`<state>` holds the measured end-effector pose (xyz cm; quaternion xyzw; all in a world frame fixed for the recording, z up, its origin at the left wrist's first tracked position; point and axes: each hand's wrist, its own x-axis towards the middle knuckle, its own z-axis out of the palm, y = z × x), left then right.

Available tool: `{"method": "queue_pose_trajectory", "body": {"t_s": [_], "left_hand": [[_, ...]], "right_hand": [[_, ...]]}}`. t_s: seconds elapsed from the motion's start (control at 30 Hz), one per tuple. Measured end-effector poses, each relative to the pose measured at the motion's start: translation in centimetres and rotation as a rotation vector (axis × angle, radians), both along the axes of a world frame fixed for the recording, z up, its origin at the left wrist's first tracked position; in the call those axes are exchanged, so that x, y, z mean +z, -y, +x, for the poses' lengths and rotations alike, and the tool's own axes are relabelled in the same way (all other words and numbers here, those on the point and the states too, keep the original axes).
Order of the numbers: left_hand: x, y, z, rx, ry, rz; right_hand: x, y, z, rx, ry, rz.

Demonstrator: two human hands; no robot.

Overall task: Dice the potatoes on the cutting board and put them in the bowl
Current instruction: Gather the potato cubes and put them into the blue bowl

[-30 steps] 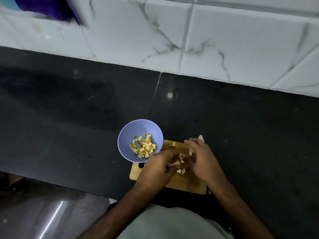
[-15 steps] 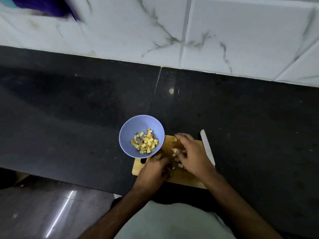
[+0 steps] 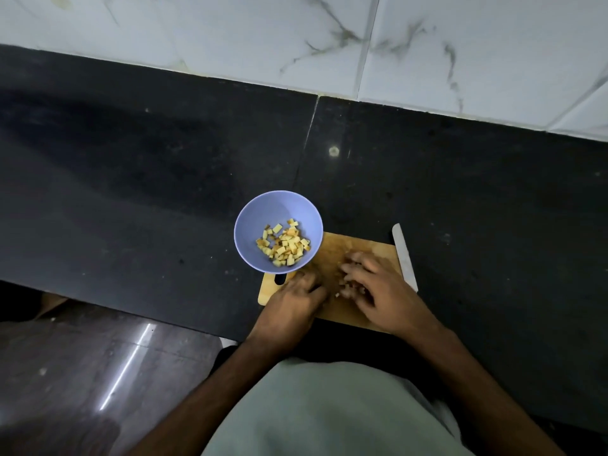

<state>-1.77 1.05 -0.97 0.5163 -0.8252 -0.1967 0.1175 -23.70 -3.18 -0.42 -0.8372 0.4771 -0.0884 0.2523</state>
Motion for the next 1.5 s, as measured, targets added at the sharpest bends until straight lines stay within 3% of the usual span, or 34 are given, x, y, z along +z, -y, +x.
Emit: {"method": "queue_pose_trajectory", "body": {"t_s": [0.2,0.4,0.67,0.93,1.03,1.17,1.3,1.5], "left_hand": [[1.0,-0.1,-0.1,-0.084,0.103,-0.036],[1.2,0.3,-0.4,-0.038,0.084,0.079],[1.4,0.8,-0.5,0.03,0.103,0.173],[2.2,1.5,-0.6,0.018,0.086,0.236],[2.8,1.1,-0.6,0.026,-0.033,0.227],[4.7,1.0,-0.7,0.058,-0.218,0.071],[7.0,1.5,-0.3,0.186,-0.31,-0.081],[8.0,2.3,1.4,0.451,-0.375,-0.123]], "right_hand": [[0.8,-1.8,1.2,0.023,-0.067,0.173],[1.2,-1.3,2.2,-0.043,-0.144,0.032],[1.8,0.9,3.6,-0.156,-0.212,0.002],[2.9,1.8,1.8,-0.421,0.146,0.213],[4.0,1.4,1.5,-0.527,0.289,0.258],[5.9,1.3,2.0,-0.573,0.448,0.286],[7.5,1.9,3.6,-0.495,0.444,0.237],[7.8,3.5,7.0,-0.364,0.386,0.169]]}}
